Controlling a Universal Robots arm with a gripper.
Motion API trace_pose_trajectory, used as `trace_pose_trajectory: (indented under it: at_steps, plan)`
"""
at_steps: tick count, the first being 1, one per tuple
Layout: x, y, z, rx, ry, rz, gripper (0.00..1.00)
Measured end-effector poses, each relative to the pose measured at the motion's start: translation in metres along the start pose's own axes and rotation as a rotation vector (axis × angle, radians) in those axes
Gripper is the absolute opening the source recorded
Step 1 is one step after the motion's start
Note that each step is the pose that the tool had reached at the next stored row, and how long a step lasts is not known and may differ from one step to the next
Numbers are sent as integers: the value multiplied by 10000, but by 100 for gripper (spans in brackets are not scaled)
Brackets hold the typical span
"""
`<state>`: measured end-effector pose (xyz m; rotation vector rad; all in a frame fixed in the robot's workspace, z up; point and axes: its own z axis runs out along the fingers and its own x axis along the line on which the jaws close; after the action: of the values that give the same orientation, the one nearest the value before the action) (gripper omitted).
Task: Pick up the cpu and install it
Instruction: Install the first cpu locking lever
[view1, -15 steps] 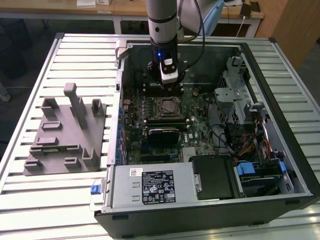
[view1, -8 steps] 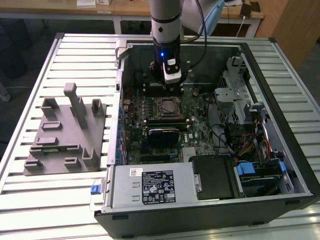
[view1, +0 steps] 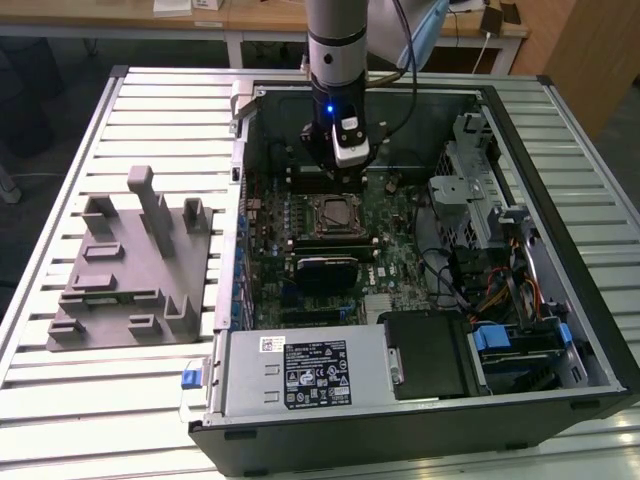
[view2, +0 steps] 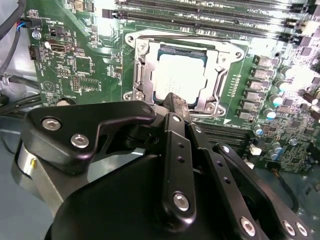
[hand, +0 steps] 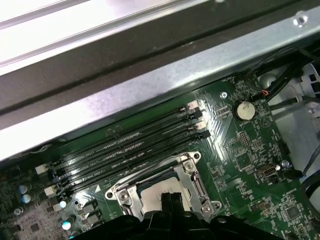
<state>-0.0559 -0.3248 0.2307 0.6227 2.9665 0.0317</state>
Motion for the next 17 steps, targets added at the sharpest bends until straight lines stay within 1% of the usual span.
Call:
trace_pose_trajectory:
  at_steps: [3,5,9,17]
  plan:
    - [-8,1,3,66,33,-131,11]
    - [-12,-3,6,85,51,-216,11]
    - [-17,-13,17,70,73,-409,11]
    - [-25,-37,36,37,88,-767,11]
